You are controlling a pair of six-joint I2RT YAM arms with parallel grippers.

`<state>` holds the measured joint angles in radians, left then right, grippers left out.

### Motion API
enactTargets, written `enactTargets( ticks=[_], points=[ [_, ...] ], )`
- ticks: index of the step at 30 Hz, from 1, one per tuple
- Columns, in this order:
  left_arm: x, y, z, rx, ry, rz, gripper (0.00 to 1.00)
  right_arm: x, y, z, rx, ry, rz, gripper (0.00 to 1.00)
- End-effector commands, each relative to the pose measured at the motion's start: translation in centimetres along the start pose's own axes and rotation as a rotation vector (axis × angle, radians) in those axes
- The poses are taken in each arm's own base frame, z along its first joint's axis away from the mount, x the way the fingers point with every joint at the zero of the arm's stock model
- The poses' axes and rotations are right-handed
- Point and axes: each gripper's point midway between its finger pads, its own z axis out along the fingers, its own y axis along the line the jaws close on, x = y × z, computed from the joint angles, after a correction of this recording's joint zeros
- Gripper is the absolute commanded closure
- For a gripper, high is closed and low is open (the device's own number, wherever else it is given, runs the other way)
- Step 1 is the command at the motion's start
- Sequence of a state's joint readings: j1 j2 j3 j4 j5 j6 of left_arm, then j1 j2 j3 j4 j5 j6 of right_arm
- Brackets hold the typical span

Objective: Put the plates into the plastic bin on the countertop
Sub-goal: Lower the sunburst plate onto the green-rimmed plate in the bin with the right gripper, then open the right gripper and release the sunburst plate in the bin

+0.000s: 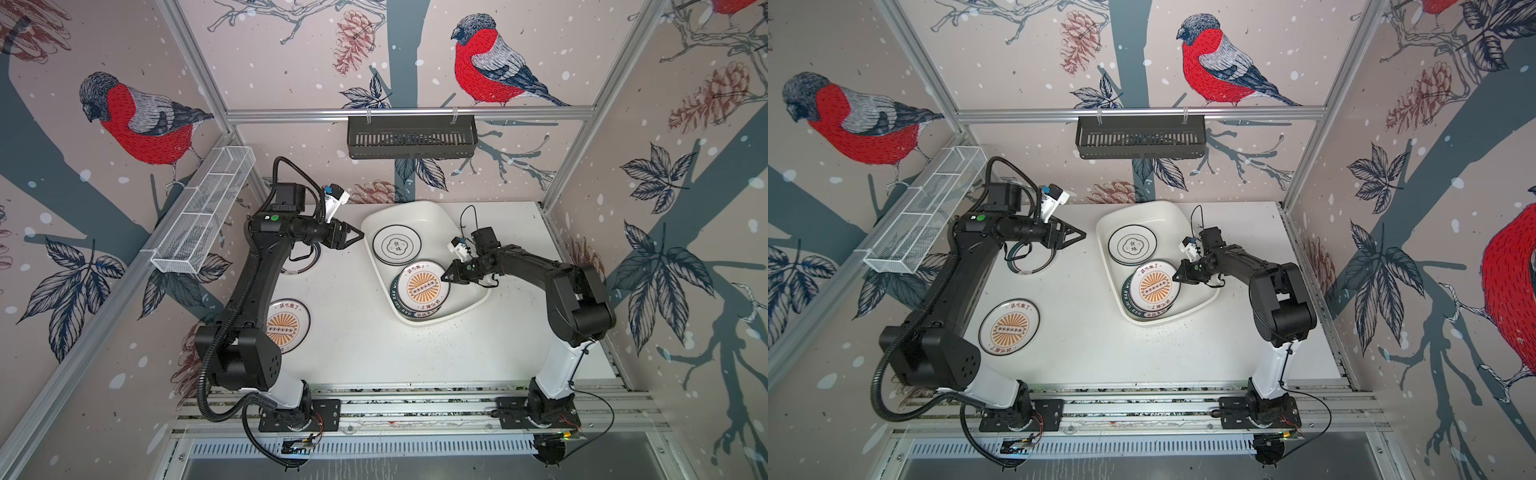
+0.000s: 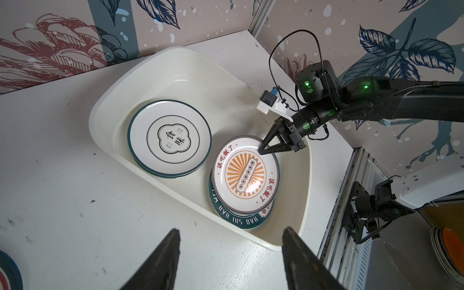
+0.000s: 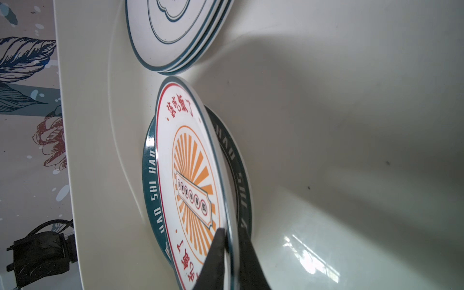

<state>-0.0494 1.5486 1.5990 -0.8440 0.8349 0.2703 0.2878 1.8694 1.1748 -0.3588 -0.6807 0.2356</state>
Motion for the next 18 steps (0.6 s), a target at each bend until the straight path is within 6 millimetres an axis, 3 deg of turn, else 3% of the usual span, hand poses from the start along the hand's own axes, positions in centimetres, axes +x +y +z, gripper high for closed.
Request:
enactTargets(
  ticks=[1, 18],
  points=[
    [-0.44, -0.55, -0.07, 0.022, -0.016, 0.033, 0.35, 0.02, -0.13, 0.24, 0.006, 0.010, -0.009, 0.86],
    [-0.30, -0.47, 0.02, 0.022, -0.012, 0.035, 0.35, -0.04, -0.55, 0.92, 0.029, 0.027, -0.008, 0.80]
  ],
)
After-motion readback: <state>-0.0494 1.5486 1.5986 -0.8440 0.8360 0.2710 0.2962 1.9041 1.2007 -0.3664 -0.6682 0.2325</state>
